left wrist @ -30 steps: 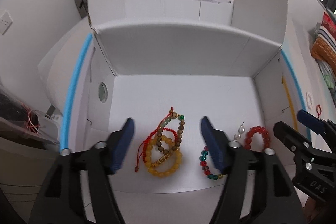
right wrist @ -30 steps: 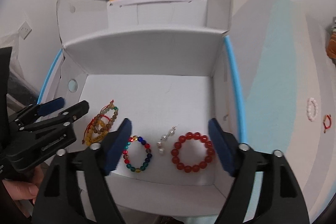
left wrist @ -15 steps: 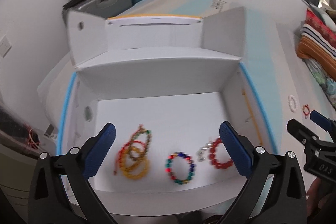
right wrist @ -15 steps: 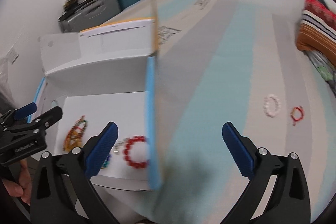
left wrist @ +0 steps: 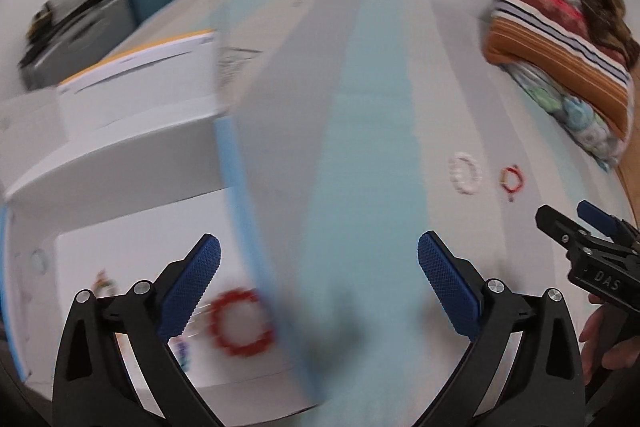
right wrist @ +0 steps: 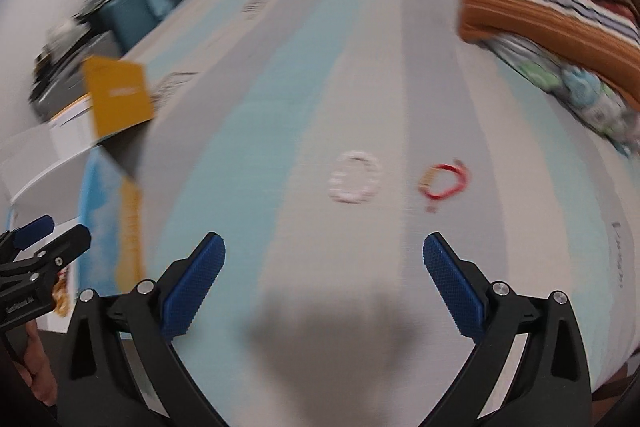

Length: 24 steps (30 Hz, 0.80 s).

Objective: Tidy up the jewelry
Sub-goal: 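Move both tools back over the pink bead and red cord bracelets, then grasp the pink-white bead bracelet with the left tool while the right tool grasps the red cord bracelet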

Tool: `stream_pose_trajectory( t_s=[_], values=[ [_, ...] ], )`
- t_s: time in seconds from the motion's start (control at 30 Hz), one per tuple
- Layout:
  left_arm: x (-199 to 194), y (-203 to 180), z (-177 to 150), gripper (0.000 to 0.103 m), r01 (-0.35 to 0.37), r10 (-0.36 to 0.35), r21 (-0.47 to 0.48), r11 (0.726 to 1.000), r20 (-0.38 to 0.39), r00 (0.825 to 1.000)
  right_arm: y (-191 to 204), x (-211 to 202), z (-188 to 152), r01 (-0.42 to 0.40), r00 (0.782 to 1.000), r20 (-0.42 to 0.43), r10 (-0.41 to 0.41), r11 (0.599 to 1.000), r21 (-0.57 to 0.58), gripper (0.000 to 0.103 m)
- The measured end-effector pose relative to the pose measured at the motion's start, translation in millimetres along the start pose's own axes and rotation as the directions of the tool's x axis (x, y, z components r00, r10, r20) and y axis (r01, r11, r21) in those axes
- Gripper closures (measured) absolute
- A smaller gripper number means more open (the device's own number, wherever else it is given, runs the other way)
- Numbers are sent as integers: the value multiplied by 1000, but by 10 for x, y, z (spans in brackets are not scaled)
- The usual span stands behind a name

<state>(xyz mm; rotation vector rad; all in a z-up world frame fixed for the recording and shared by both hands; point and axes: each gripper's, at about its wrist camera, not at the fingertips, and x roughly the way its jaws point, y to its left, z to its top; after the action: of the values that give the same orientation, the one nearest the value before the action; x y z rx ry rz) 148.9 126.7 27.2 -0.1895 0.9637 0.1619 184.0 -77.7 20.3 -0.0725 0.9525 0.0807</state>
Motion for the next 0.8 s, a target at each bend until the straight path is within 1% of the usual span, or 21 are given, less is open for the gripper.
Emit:
stream_pose_trajectory(
  t_s=[0.17, 0.37, 0.57, 0.8],
  values=[
    [357, -646, 134, 6, 41, -40, 74, 996, -19, 999, -657, 234, 38, 38, 999, -32, -35, 997, 74, 8],
    [864, -1245, 278, 6, 75, -69, 141, 987, -47, 997, -1263, 598, 155, 69, 996, -69, -61, 989, 130, 8],
    [1373, -1559, 378, 6, 77, -66, 188, 979, -64, 996, -1649, 1052, 244, 88, 992, -107, -72, 984, 157, 7],
    [1849, -1616, 420, 6, 80, -63, 161, 984, -108, 992, -1764, 1512, 220, 89, 986, -151, -66, 985, 147, 8]
  ],
)
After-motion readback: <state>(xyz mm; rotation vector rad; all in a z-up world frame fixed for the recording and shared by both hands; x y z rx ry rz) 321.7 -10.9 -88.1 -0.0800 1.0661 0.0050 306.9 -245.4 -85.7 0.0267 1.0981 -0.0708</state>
